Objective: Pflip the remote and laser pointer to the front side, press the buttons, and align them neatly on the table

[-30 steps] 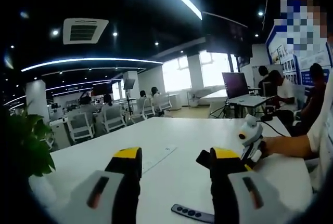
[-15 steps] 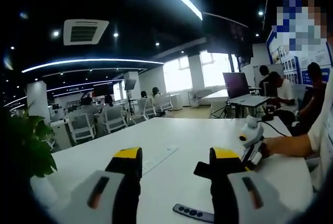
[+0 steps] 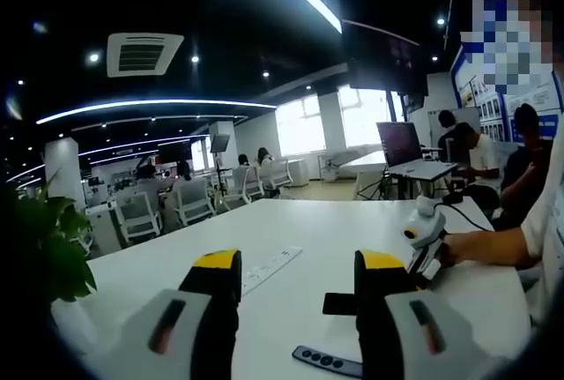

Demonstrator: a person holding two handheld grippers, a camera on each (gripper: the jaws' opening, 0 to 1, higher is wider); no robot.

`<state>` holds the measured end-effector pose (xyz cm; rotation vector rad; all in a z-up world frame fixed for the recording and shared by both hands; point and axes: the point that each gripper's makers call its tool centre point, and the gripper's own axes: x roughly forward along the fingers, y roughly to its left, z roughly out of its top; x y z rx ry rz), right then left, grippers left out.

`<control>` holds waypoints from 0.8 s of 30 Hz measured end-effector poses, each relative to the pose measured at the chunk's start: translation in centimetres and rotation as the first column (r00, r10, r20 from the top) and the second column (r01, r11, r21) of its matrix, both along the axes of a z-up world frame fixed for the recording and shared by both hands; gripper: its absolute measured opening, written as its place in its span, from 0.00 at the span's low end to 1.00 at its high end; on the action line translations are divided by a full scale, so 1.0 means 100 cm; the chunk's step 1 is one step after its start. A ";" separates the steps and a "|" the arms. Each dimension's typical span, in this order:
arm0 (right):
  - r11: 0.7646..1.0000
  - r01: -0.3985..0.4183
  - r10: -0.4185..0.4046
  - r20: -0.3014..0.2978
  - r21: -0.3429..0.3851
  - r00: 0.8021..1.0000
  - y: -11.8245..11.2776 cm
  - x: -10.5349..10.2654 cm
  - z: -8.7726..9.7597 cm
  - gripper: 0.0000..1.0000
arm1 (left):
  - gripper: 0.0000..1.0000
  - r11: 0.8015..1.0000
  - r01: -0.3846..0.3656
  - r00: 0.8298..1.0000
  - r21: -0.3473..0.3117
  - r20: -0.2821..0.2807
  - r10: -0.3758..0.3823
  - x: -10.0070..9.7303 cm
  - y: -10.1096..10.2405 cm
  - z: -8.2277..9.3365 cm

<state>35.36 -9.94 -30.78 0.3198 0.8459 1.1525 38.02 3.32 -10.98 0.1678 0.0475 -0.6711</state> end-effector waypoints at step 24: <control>0.996 0.066 -0.062 0.066 -0.068 0.996 -0.007 0.011 -0.001 0.13 | 0.52 1.000 -0.002 1.000 0.009 -0.010 0.002 0.002 -0.001 -0.005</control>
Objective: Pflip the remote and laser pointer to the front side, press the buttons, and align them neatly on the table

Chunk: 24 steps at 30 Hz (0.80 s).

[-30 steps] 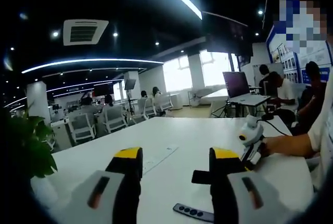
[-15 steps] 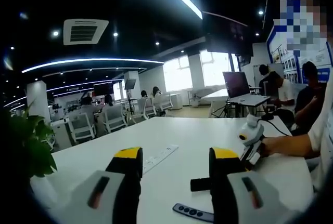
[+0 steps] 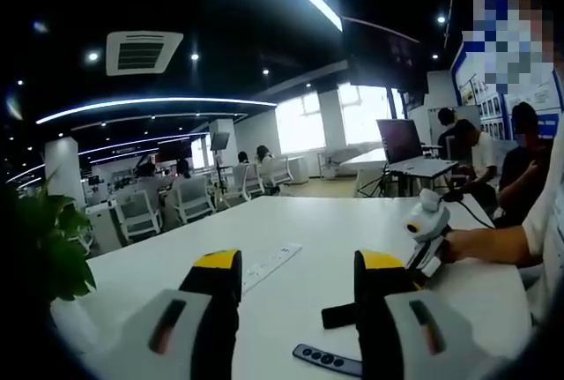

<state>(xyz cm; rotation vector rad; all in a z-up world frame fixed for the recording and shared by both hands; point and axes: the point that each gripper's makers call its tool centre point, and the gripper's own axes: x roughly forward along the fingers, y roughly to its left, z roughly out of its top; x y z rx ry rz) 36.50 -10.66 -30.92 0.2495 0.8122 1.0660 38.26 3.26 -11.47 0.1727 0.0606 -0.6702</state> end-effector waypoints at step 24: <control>0.999 -0.035 0.037 0.102 -0.023 0.994 0.002 0.001 0.002 0.14 | 0.53 0.999 0.036 0.999 -0.016 -0.019 -0.037 -0.003 -0.009 -0.002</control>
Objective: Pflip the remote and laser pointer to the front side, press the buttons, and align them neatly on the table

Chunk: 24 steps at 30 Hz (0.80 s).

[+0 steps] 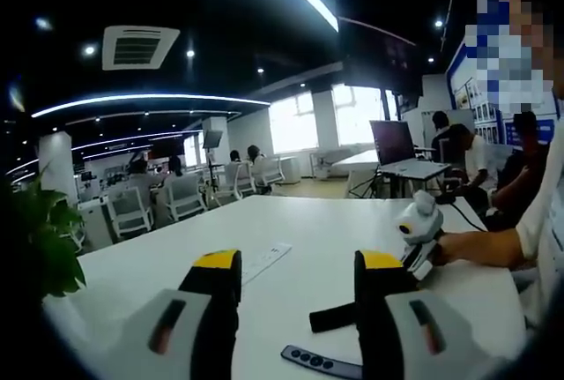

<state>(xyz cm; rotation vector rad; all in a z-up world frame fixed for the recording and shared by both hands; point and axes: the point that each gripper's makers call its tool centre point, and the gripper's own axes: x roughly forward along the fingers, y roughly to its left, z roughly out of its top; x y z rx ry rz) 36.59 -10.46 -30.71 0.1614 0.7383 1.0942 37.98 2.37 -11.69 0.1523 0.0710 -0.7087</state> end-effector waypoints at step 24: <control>0.998 -0.038 0.040 0.053 -0.044 0.998 -0.008 0.001 -0.004 0.16 | 0.52 1.000 0.006 1.000 0.005 -0.006 -0.006 0.000 -0.002 -0.003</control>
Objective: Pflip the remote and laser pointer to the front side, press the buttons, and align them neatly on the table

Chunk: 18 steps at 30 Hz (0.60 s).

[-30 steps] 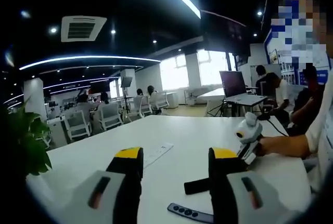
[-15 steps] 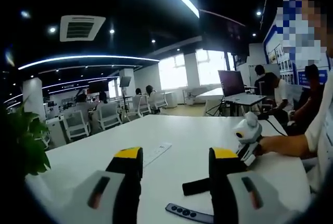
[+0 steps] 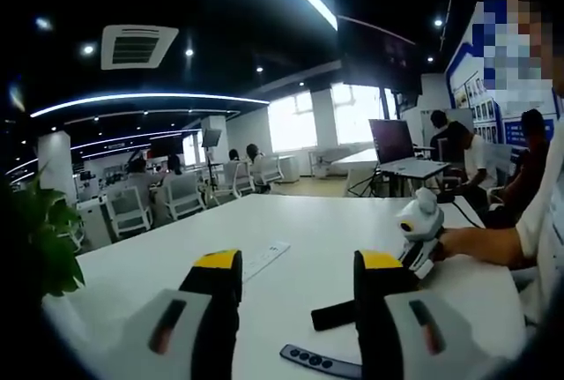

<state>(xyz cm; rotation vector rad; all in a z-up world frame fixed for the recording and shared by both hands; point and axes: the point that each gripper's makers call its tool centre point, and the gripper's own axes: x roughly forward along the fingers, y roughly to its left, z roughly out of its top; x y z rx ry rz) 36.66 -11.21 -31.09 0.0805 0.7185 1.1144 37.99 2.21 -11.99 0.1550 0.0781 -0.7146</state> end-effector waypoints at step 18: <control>1.000 -0.021 0.021 0.032 0.009 0.999 0.002 0.001 0.001 0.20 | 0.51 1.000 -0.001 1.000 0.003 0.007 0.001 -0.002 0.000 0.002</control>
